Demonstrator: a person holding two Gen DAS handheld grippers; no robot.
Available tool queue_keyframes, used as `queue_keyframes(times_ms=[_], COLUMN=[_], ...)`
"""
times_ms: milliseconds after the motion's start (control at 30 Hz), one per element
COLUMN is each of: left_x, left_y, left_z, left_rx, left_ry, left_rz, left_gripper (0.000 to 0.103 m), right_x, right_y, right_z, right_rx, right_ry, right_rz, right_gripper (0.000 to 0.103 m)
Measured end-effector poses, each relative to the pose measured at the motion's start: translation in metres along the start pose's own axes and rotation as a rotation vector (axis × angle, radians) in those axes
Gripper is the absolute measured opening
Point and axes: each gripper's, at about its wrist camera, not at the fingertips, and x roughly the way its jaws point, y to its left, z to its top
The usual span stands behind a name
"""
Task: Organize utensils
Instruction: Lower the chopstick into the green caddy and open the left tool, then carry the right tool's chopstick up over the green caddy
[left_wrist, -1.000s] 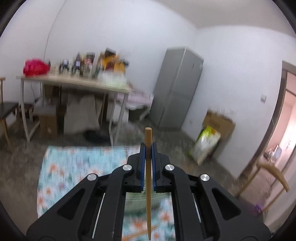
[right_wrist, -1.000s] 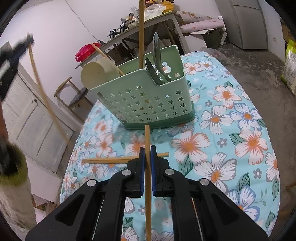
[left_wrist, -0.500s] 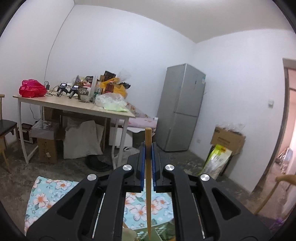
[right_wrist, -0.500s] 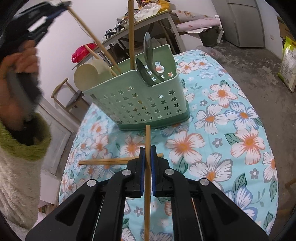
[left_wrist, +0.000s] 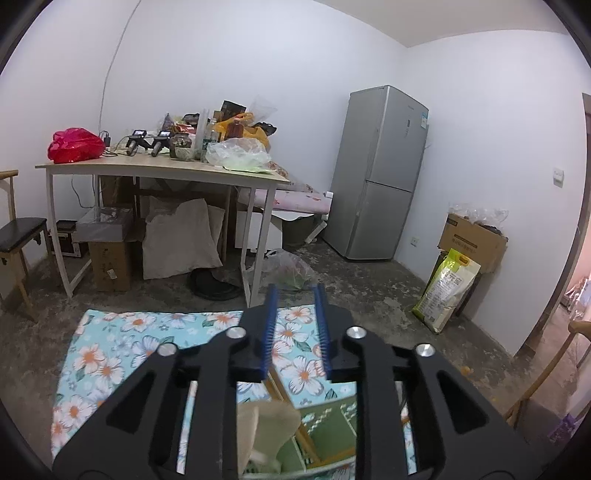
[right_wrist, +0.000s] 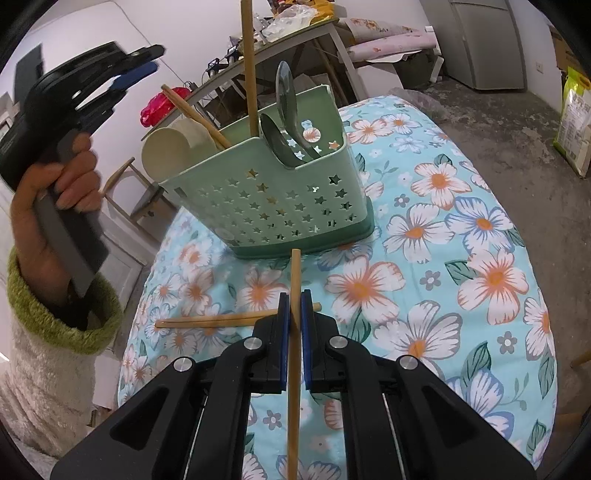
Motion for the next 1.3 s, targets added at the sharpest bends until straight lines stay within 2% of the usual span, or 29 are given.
queue_keyframes(times_ms=[300, 467, 633, 900, 1033, 1300], left_x=[-0.063, -0.087, -0.099, -0.105, -0.104, -0.105], left_y=[0.009, 0.011, 0.024, 0.045, 0.048, 0.043], left_z=[-0.016, -0.044, -0.079, -0.121, -0.132, -0.132], left_rx=[0.007, 0.052, 0.052, -0.015, -0.020, -0.003], left_ry=[0.020, 0.084, 0.162, 0.258, 0.299, 0.288], left_rz=[-0.023, -0.018, 0.004, 0.050, 0.044, 0.040], left_gripper=[0.052, 0.066, 0.078, 0.083, 0.084, 0.086], right_x=[-0.005, -0.005, -0.007, -0.010, -0.012, -0.013], right_y=[0.004, 0.009, 0.014, 0.025, 0.030, 0.034], right_z=[-0.002, -0.001, 0.000, 0.001, 0.001, 0.000], right_rx=[-0.007, -0.020, -0.033, -0.052, -0.062, -0.064], right_ry=[-0.012, -0.014, -0.021, -0.037, -0.040, -0.043], right_rz=[0.005, 0.013, 0.020, 0.036, 0.040, 0.043], right_gripper=[0.006, 0.006, 0.006, 0.006, 0.006, 0.006])
